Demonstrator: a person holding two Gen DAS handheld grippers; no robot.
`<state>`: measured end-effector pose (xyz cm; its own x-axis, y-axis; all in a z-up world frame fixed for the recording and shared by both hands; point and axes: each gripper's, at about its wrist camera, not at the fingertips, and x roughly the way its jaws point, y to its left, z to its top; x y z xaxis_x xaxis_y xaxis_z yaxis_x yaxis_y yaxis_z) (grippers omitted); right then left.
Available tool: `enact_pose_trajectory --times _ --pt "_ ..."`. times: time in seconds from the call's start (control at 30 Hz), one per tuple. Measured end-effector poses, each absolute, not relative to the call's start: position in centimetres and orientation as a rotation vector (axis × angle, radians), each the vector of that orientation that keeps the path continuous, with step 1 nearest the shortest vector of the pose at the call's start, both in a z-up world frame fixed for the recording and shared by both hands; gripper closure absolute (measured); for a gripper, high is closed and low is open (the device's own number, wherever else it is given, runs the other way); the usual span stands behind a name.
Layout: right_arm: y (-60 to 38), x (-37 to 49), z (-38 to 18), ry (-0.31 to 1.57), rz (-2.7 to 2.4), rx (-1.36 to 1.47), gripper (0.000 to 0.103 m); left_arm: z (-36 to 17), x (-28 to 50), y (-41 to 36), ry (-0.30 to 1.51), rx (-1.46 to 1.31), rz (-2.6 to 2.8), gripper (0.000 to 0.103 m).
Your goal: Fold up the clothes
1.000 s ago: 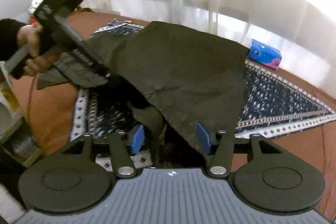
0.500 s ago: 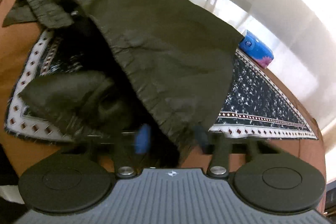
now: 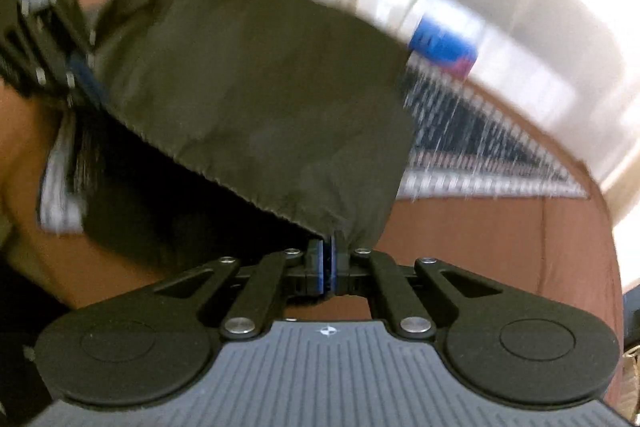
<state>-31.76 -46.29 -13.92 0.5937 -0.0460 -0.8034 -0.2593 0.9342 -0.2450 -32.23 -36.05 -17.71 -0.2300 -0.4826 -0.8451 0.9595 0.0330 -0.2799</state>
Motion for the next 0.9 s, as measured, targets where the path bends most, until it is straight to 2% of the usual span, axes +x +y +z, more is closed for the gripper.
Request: enact_pose_trajectory --times 0.03,0.1,0.17,0.2,0.23,0.27,0.5,0.73,0.9 --pt "-46.2 -31.9 -14.7 0.963 0.137 -0.362 0.099 -18.7 -32.4 -36.2 1.085 0.638 -1.5 0.075" --pt "-46.1 -32.2 -16.4 1.025 0.157 -0.374 0.094 -20.2 -32.5 -36.4 1.124 0.65 -1.461 0.071" --pt "-45.5 -32.7 -16.5 1.035 0.189 -0.407 0.084 -19.5 -31.8 -35.7 1.143 0.582 -1.435 0.07" --pt "-45.3 -32.9 -16.2 1.026 0.202 -0.42 0.078 -18.8 -31.3 -35.3 1.147 0.541 -1.424 0.06" --pt "-45.3 -33.2 -15.5 1.009 0.211 -0.419 0.059 -18.1 -30.9 -34.8 1.151 0.501 -1.413 0.043" --pt "-45.4 -33.5 -14.6 0.983 0.217 -0.404 0.044 -17.1 -30.3 -33.8 1.129 0.458 -1.387 0.038" --pt "-45.7 -32.0 -8.2 0.801 0.324 -0.208 0.042 -12.9 -24.9 -24.5 1.01 0.199 -0.972 0.034" --pt "-40.9 -24.5 -6.8 0.714 0.515 -0.081 0.042 -16.0 -21.9 -13.5 1.06 0.171 -0.606 0.034" --pt "-33.7 -20.1 -8.2 0.768 0.661 -0.025 0.043 -19.0 -20.9 -10.6 1.139 0.112 -0.603 0.034"
